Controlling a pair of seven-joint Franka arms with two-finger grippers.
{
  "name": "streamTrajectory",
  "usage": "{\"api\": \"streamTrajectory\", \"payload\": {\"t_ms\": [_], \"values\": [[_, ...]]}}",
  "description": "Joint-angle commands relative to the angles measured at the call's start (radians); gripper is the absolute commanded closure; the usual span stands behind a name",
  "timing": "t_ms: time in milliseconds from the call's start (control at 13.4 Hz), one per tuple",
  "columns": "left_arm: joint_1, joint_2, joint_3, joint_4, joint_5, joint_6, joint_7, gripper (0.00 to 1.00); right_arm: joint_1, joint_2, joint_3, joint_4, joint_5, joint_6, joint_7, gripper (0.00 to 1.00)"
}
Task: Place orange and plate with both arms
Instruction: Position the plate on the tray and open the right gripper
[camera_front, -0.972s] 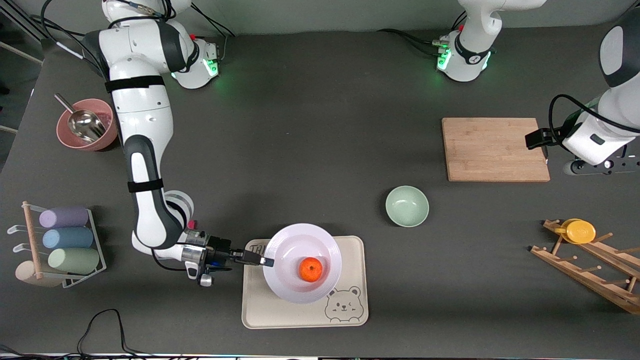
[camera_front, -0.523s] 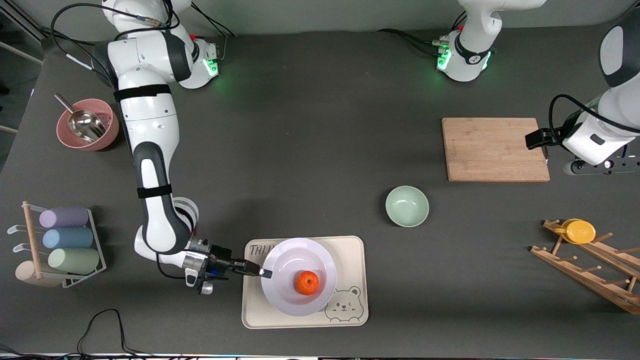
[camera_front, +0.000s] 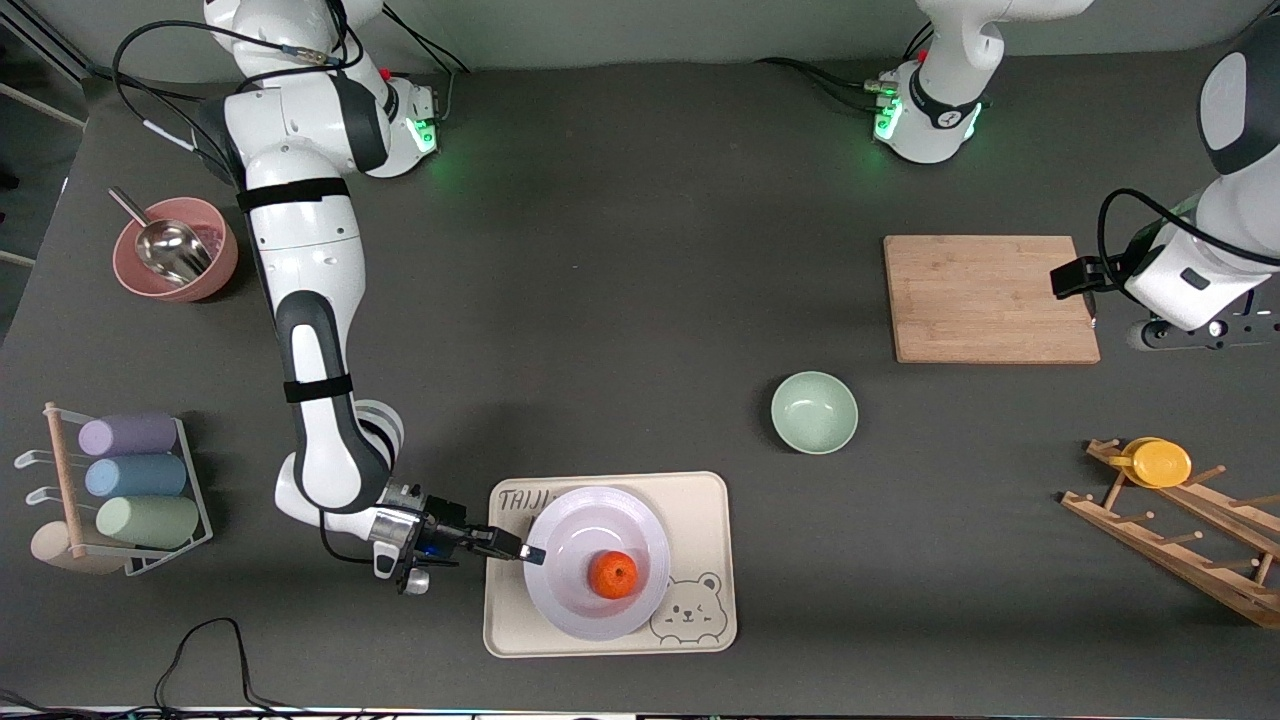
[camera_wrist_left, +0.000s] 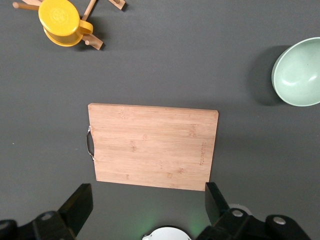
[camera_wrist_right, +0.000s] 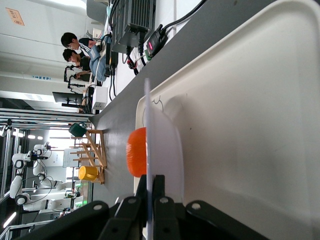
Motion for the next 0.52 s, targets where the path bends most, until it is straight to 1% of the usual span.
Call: {"api": "streamTrajectory", "payload": {"t_ms": [0, 75, 224, 299, 374, 448], "values": [[-0.004, -0.003, 0.005, -0.004, 0.006, 0.007, 0.007, 0.00, -0.009, 0.016, 0.010, 0.043, -0.005, 0.004, -0.001, 0.49], [-0.004, -0.003, 0.005, -0.004, 0.006, 0.007, 0.007, 0.00, -0.007, 0.016, 0.010, 0.043, -0.007, 0.005, -0.001, 0.36], [-0.002, -0.003, 0.005, -0.004, 0.006, 0.007, 0.007, 0.00, -0.006, 0.012, 0.008, 0.043, -0.013, 0.005, 0.001, 0.04], [-0.004, -0.003, 0.007, -0.004, 0.006, 0.007, 0.007, 0.00, -0.006, 0.009, 0.005, 0.043, -0.016, 0.005, 0.002, 0.01], [-0.004, -0.003, 0.005, -0.004, 0.006, 0.007, 0.007, 0.00, -0.004, 0.009, 0.002, 0.043, -0.023, 0.005, 0.002, 0.01], [-0.004, -0.003, 0.005, -0.004, 0.004, 0.007, 0.007, 0.00, -0.002, 0.007, 0.001, 0.045, -0.061, 0.010, 0.001, 0.00]]}}
